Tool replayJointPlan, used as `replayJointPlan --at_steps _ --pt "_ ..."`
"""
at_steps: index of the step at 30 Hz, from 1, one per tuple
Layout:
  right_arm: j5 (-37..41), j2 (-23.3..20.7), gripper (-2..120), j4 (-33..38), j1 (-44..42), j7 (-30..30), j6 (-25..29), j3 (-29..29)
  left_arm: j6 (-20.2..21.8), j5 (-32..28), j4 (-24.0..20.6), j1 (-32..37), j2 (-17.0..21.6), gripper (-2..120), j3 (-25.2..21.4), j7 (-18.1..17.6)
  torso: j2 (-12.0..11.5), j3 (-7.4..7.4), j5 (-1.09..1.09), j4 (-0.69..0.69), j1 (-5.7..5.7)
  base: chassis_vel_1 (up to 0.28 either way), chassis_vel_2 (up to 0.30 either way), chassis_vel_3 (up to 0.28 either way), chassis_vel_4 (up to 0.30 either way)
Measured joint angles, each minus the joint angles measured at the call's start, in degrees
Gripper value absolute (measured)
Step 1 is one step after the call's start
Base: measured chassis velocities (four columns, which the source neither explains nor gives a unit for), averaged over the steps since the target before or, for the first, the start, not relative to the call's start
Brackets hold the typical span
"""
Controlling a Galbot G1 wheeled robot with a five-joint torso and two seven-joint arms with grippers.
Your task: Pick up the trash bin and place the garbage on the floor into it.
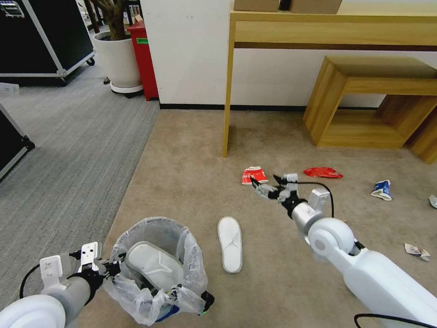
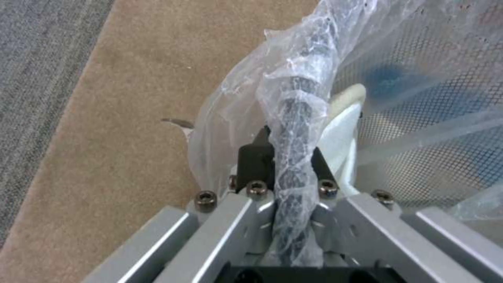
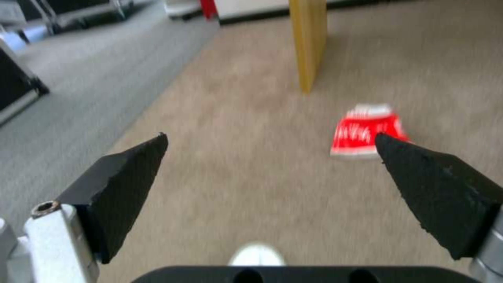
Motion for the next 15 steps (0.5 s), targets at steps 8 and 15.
replayJointPlan --at_steps 8,15 --pt "1.58 2.34 100 -4.07 3.64 2.52 -3.56 -8.16 0.10 1.08 0.34 0.48 -1.28 0 0.46 0.32 0.00 0.00 -0.01 0.01 0.00 0.000 0.000 0.000 0.000" --pt "2.16 5.27 100 -9.87 9.02 7.26 -7.43 -14.72 0.16 1.38 0.42 1.19 -1.53 0 -0.13 0.57 0.00 0.00 0.00 0.00 0.00 0.000 0.000 0.000 0.000"
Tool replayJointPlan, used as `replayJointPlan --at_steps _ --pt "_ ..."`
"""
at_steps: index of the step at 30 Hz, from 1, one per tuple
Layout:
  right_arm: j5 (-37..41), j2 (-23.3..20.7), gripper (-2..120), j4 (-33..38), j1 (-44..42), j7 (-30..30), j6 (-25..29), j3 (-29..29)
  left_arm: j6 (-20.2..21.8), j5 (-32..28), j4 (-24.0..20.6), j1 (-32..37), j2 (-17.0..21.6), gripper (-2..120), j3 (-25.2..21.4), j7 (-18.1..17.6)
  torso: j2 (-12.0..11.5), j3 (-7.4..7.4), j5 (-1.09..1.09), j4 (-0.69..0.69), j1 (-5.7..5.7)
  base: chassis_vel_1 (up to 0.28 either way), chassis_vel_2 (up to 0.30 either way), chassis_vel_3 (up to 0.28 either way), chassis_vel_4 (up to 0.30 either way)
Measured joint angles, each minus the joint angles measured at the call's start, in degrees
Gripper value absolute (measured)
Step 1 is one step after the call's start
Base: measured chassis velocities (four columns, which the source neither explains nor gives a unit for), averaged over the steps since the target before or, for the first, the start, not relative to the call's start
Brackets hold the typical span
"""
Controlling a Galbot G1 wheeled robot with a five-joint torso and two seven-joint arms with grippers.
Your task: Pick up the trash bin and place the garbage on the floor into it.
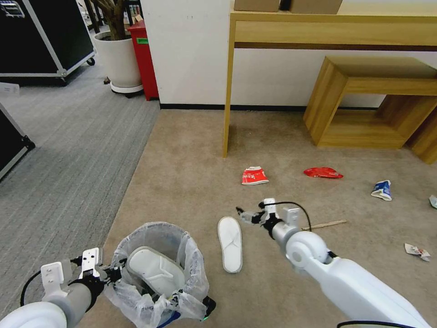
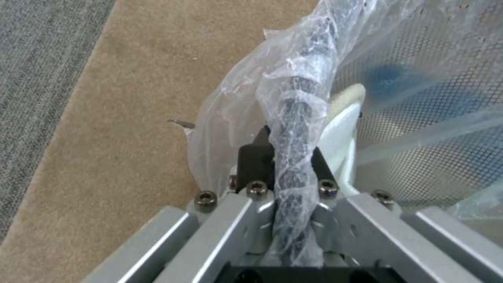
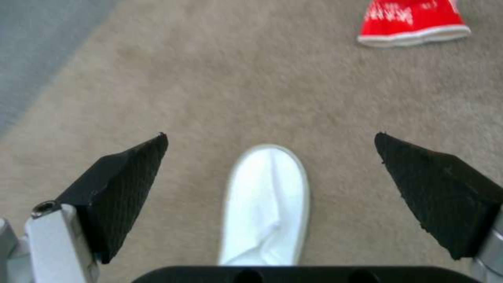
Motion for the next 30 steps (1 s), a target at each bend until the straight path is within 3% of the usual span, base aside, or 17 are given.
replayJointPlan --at_steps 7,13,21,30 --pt "1.08 2.59 100 -5.57 5.90 1.65 -1.47 -4.45 0.01 -0.01 0.65 -0.03 0.20 0 0.12 0.00 0.00 0.00 0.00 0.00 0.00 0.000 0.000 0.000 0.000" --pt "2.84 6.29 100 -10.34 10.06 7.67 -4.12 -10.78 0.03 -0.26 1.10 -0.48 0.54 0 0.70 -0.10 0.00 0.00 -0.02 -0.01 0.01 0.000 0.000 0.000 0.000" --pt "2.45 13.06 100 -15.37 10.33 9.45 -5.74 -12.35 0.03 -0.80 2.14 -1.37 0.66 0 0.88 0.18 0.00 0.00 -0.01 0.00 0.01 0.000 0.000 0.000 0.000" --pt "-2.11 16.65 100 -18.57 8.39 7.12 -5.18 -10.36 0.16 -1.26 3.78 -3.50 -1.58 0 2.51 0.11 0.00 0.00 -0.01 0.00 0.01 0.000 0.000 0.000 0.000"
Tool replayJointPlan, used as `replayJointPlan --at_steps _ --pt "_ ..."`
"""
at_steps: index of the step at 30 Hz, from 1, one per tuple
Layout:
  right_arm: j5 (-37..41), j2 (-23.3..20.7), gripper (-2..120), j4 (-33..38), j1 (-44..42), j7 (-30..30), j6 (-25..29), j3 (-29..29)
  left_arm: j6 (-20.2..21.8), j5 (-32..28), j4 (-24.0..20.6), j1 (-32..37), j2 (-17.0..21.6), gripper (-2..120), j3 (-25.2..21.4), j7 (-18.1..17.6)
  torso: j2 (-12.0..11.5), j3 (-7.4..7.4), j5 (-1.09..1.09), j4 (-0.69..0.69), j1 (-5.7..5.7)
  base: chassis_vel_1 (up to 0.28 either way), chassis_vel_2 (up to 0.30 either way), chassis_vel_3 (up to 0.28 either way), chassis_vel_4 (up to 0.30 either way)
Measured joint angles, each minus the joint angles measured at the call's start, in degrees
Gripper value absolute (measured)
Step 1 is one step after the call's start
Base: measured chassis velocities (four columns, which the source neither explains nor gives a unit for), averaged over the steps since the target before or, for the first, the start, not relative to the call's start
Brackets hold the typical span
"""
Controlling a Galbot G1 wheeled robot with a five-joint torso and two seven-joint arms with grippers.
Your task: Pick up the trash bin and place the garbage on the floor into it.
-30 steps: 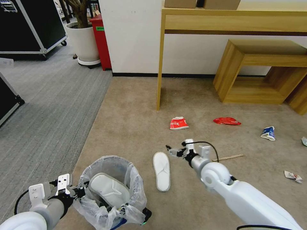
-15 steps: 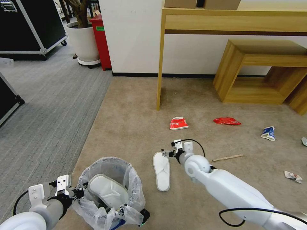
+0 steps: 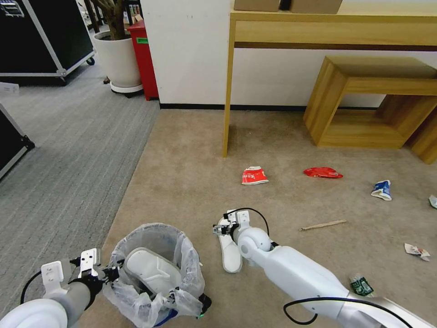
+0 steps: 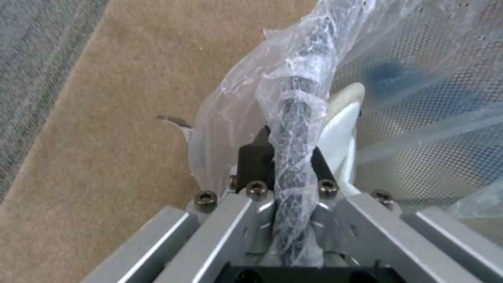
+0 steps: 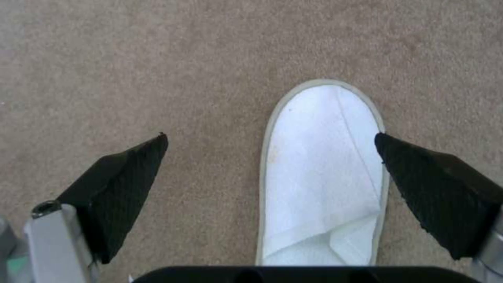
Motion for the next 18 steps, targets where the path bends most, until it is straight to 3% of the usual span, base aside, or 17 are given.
replayJointPlan --at_steps 18 --pt "-6.96 5.89 100 -12.36 -0.19 -1.34 1.58 3.33 0.24 1.16 0.85 0.74 0.08 0 1.27 0.39 0.00 0.00 0.01 0.00 0.00 0.000 0.000 0.000 0.000"
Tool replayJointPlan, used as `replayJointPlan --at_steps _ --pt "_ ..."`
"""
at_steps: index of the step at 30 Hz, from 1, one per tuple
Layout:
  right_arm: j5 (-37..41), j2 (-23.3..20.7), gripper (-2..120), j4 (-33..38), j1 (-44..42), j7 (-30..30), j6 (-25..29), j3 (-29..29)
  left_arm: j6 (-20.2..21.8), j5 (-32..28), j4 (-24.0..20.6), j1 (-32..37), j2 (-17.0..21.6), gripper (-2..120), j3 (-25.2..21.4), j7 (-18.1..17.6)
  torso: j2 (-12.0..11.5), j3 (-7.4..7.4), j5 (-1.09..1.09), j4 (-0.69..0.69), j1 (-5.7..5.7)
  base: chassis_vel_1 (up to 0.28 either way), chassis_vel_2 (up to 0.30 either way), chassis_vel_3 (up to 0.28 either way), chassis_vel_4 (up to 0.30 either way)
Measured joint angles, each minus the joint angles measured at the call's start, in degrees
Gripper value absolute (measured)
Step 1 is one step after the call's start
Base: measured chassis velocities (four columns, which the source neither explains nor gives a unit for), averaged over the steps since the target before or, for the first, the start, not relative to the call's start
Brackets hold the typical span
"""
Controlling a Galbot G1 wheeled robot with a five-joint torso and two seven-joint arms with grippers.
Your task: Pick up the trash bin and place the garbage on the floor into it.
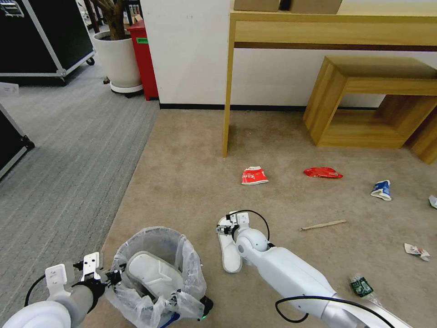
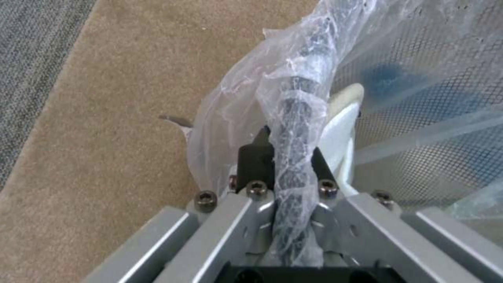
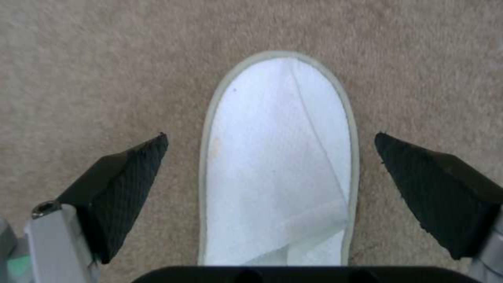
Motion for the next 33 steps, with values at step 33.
replayJointPlan --at_steps 33 --pt "-3.36 1.99 100 -5.68 -1.95 -4.03 2.19 3.98 0.00 0.76 -0.15 1.41 1.23 0 -0.13 0.59 0.00 0.00 0.00 0.00 0.00 0.000 0.000 0.000 0.000"
